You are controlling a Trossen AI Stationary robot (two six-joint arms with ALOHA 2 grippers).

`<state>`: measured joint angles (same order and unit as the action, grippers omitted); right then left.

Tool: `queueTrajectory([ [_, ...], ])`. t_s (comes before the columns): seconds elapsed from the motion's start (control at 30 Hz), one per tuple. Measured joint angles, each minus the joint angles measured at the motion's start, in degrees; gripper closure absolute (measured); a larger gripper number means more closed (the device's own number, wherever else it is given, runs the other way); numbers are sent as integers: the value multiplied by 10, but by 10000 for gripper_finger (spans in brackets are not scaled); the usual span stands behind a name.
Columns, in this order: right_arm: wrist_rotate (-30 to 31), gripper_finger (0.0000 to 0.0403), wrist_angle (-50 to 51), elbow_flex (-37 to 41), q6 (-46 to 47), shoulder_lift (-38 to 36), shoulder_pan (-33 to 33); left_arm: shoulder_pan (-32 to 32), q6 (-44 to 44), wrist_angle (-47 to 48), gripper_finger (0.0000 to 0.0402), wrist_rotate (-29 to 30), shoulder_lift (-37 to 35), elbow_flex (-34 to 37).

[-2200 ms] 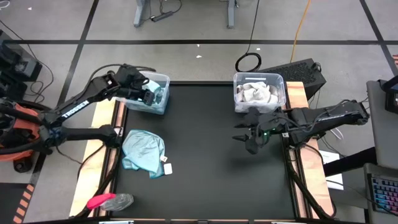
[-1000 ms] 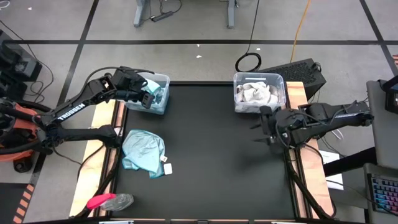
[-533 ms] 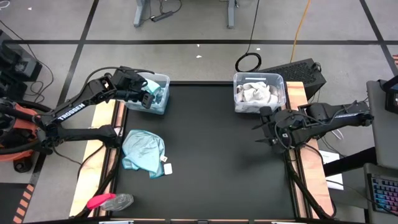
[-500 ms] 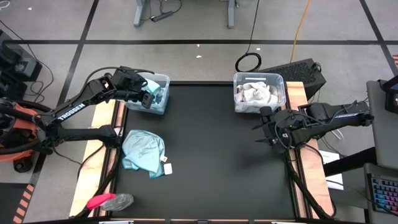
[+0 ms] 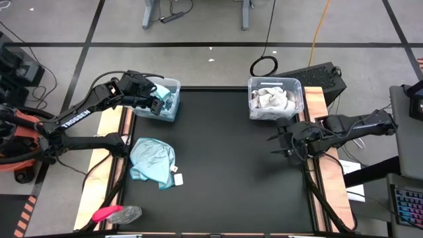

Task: Sort microfiber towel by color & place in baskets
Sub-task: Put the blue microfiber towel into the left transparent bin

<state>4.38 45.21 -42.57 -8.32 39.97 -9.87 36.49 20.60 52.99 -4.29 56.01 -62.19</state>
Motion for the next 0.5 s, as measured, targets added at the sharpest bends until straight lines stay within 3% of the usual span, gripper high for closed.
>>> queueTrajectory([
  [0.5,-2,172,-52,0,0,-40,0,0,0,0,249,0,0,0],
])
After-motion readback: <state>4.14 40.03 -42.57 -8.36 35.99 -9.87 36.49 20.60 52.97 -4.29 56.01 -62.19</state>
